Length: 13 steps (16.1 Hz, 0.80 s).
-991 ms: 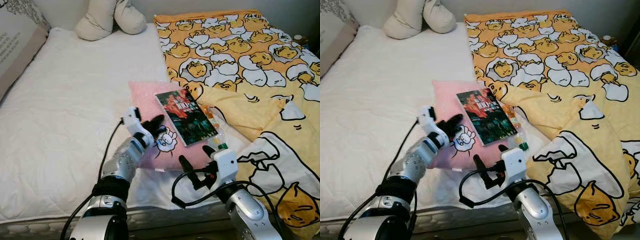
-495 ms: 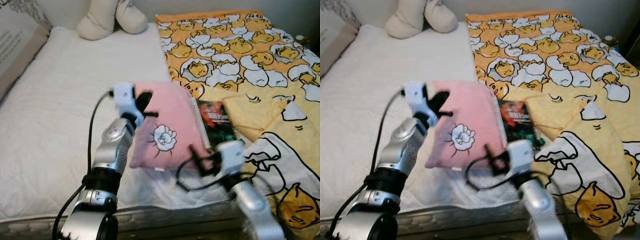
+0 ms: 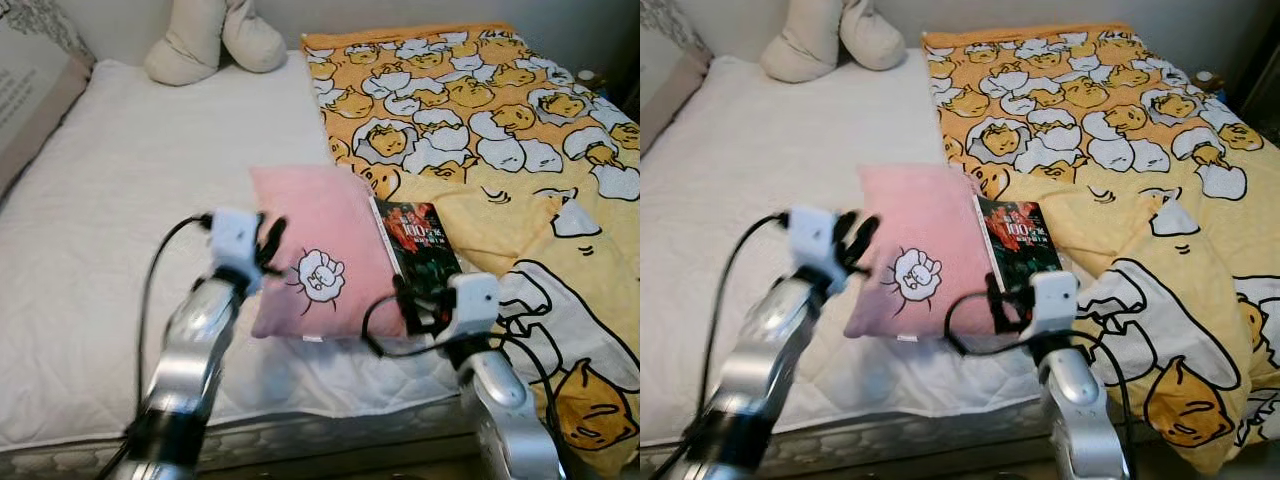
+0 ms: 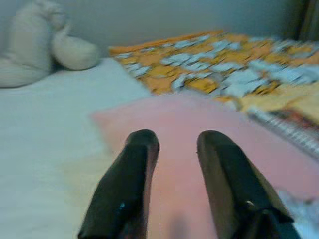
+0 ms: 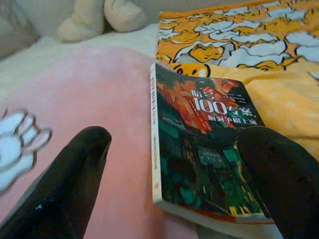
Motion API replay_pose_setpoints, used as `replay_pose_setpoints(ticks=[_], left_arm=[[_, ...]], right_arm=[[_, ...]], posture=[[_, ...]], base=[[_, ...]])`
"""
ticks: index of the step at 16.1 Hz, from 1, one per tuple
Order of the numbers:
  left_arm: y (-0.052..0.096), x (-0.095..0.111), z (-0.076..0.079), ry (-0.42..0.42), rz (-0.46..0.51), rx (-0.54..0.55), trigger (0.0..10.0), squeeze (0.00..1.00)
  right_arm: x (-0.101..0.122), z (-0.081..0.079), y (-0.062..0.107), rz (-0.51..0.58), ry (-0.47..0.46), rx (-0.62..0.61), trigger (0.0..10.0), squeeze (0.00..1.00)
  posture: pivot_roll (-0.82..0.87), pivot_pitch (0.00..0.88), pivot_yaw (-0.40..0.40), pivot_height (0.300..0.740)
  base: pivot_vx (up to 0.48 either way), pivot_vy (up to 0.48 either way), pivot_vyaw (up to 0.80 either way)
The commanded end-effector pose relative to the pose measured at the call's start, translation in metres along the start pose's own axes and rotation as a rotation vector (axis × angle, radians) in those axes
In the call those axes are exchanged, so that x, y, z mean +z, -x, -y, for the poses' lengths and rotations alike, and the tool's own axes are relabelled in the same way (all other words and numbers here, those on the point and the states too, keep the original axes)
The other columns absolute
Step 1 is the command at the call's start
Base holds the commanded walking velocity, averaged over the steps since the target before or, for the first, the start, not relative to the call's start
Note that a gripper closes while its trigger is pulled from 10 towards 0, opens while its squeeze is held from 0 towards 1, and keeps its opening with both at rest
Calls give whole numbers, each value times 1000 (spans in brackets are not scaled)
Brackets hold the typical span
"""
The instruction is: Clean up the room
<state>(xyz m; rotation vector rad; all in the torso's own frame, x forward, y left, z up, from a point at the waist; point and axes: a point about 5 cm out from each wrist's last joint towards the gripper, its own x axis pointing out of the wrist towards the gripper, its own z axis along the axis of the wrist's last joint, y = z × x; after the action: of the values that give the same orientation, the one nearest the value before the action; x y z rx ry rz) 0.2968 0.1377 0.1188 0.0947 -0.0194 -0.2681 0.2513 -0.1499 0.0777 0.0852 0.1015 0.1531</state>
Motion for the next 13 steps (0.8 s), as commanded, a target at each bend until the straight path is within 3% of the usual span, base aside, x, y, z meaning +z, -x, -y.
replay_pose_setpoints(ticks=[1, 3, 6, 9, 13], left_arm=[[5, 10, 0, -63, 45, 8, 10000, 1000], [6, 13, 5, -99, 63, -16, 10000, 1000], [7, 14, 0, -99, 71, 27, 10000, 1000], [17, -5, -17, 18, -6, 150, 10000, 1000], [15, -7, -17, -2, -12, 148, 10000, 1000]], right_arm=[[-1, 3, -4, -11, -63, -31, 10000, 0], [-2, 3, -9, -10, -68, -34, 10000, 0], [2, 5, -16, 10, -76, -38, 10000, 0], [8, 6, -19, 51, -35, -55, 10000, 0], [3, 2, -19, 39, -25, -42, 10000, 0]], posture=[[-129, 0, 60, 740], [-115, 0, 56, 740], [-108, 0, 51, 740], [-110, 0, 48, 740], [-100, 0, 44, 740]], base=[[0, 0, 0], [0, 0, 0], [0, 0, 0], [0, 0, 0], [0, 0, 0]])
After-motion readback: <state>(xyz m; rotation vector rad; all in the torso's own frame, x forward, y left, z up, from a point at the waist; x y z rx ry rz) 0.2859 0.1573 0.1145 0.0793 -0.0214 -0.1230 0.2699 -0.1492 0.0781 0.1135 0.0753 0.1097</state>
